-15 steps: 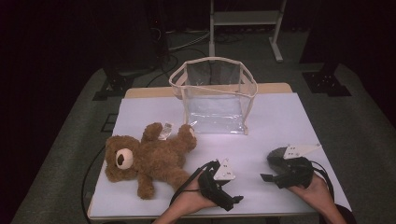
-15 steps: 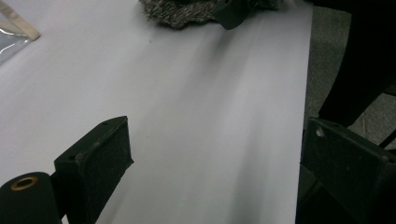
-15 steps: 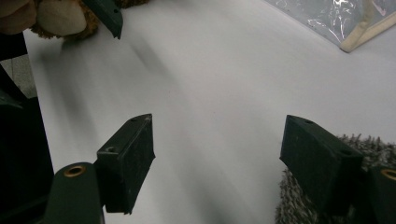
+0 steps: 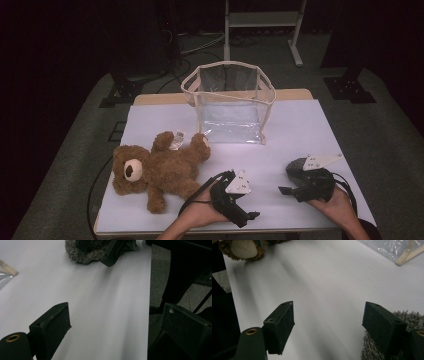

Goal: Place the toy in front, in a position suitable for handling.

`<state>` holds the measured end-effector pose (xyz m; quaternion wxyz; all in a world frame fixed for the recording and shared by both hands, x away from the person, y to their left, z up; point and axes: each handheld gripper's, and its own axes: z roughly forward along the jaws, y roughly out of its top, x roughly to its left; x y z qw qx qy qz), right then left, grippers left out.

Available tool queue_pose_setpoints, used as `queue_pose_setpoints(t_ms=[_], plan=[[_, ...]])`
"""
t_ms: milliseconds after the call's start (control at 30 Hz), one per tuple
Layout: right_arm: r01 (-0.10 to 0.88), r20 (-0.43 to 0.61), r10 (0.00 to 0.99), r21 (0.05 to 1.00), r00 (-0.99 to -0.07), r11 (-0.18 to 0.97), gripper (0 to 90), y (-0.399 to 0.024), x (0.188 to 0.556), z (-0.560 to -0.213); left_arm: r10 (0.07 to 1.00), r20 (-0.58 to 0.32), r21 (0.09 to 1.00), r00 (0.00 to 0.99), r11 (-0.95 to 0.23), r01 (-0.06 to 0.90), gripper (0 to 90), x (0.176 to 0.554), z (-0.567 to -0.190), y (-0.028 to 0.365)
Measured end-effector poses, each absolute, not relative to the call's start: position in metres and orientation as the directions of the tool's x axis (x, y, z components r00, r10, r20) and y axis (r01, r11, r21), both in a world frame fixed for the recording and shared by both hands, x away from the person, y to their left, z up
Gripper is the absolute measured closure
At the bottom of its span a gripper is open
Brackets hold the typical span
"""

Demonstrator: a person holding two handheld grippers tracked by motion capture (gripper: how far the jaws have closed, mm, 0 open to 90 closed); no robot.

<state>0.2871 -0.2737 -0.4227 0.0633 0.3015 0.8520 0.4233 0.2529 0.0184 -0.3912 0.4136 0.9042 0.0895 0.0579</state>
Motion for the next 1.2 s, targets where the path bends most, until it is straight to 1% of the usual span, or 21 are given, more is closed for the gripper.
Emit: queue_pose_setpoints(t_ms=[100, 133, 300, 400, 467, 500, 533, 600, 633, 667, 767, 800, 833, 867, 900, 933, 967, 1000, 1033, 1167, 1200], plan=[[0.46, 0.146, 0.566, 0.757, -0.811, 0.464, 23.8, -0.272, 0.287, -0.424, 0.202, 0.035, 0.763, 0.979, -0.638, 0.104, 7.8, 0.253, -0.385, 0.023], [0.459, 0.144, 0.565, 0.755, -0.812, 0.468, 23.7, -0.271, 0.287, -0.424, 0.194, 0.05, 0.761, 0.98, -0.643, 0.088, 7.8, 0.254, -0.379, 0.028], [0.457, 0.143, 0.561, 0.754, -0.815, 0.472, 23.7, -0.268, 0.286, -0.424, 0.176, 0.063, 0.759, 0.982, -0.647, 0.067, 8.2, 0.257, -0.365, 0.044], [0.46, 0.148, 0.558, 0.751, -0.816, 0.473, 23.6, -0.266, 0.286, -0.424, 0.172, 0.074, 0.76, 0.982, -0.647, 0.056, 8.2, 0.261, -0.354, 0.061], [0.459, 0.149, 0.557, 0.752, -0.817, 0.473, 23.6, -0.266, 0.285, -0.424, 0.188, 0.077, 0.766, 0.979, -0.64, 0.063, 8.2, 0.267, -0.346, 0.078], [0.459, 0.149, 0.557, 0.752, -0.817, 0.473, 23.6, -0.266, 0.285, -0.424, 0.188, 0.077, 0.766, 0.979, -0.64, 0.063, 8.2, 0.267, -0.346, 0.078], [0.46, 0.151, 0.556, 0.752, -0.817, 0.472, 23.6, -0.265, 0.286, -0.424, 0.209, 0.087, 0.764, 0.974, -0.642, 0.069, 8.2, 0.271, -0.341, 0.091], [0.459, 0.15, 0.553, 0.75, -0.819, 0.476, 23.6, -0.264, 0.286, -0.425, 0.233, 0.092, 0.766, 0.968, -0.637, 0.081, 8.3, 0.274, -0.336, 0.104], [0.461, 0.152, 0.553, 0.749, -0.819, 0.476, 23.5, -0.263, 0.286, -0.425, 0.233, 0.092, 0.766, 0.968, -0.637, 0.081, 8.3, 0.274, -0.336, 0.104], [0.462, 0.154, 0.553, 0.748, -0.819, 0.476, 23.5, -0.262, 0.286, -0.426, 0.245, 0.09, 0.774, 0.965, -0.627, 0.087, 8.4, 0.277, -0.33, 0.117], [0.457, 0.149, 0.547, 0.745, -0.824, 0.485, 23.5, -0.26, 0.286, -0.426, 0.256, 0.095, 0.778, 0.962, -0.622, 0.088, 8.6, 0.28, -0.325, 0.129], [0.453, 0.147, 0.545, 0.748, -0.826, 0.486, 23.5, -0.259, 0.286, -0.426, 0.268, 0.1, 0.779, 0.958, -0.62, 0.092, 8.5, 0.282, -0.32, 0.14], [0.455, 0.148, 0.545, 0.746, -0.825, 0.487, 23.5, -0.258, 0.286, -0.426, 0.268, 0.1, 0.779, 0.958, -0.62, 0.092, 8.6, 0.282, -0.32, 0.14], [0.454, 0.148, 0.542, 0.745, -0.827, 0.489, 23.5, -0.258, 0.286, -0.426, 0.282, 0.108, 0.781, 0.953, -0.618, 0.094, 8.6, 0.285, -0.316, 0.149], [0.453, 0.147, 0.541, 0.744, -0.828, 0.492, 23.5, -0.257, 0.286, -0.426, 0.282, 0.108, 0.781, 0.953, -0.618, 0.094, 8.7, 0.285, -0.316, 0.149], [0.453, 0.148, 0.539, 0.743, -0.829, 0.492, 23.5, -0.256, 0.286, -0.426, 0.283, 0.115, 0.782, 0.952, -0.617, 0.089, 8.9, 0.288, -0.314, 0.158], [0.453, 0.148, 0.539, 0.743, -0.829, 0.492, 23.5, -0.256, 0.286, -0.426, 0.283, 0.115, 0.782, 0.952, -0.617, 0.089, 12.4, 0.288, -0.314, 0.158], [0.453, 0.148, 0.537, 0.74, -0.83, 0.497, 23.6, -0.255, 0.286, -0.427, 0.275, 0.136, 0.778, 0.952, -0.624, 0.069, 12.7, 0.29, -0.312, 0.167], [0.453, 0.148, 0.537, 0.74, -0.83, 0.497, 23.6, -0.255, 0.286, -0.427, 0.275, 0.136, 0.778, 0.952, -0.624, 0.069, 12.6, 0.29, -0.312, 0.167], [0.457, 0.162, 0.531, 0.742, -0.832, 0.491, 23.6, -0.256, 0.286, -0.427, 0.293, 0.141, 0.762, 0.946, -0.642, 0.085, 12.6, 0.298, -0.312, 0.182], [0.462, 0.171, 0.531, 0.743, -0.83, 0.484, 23.5, -0.256, 0.287, -0.428, 0.31, 0.139, 0.756, 0.94, -0.647, 0.102, 12.6, 0.303, -0.313, 0.191]])
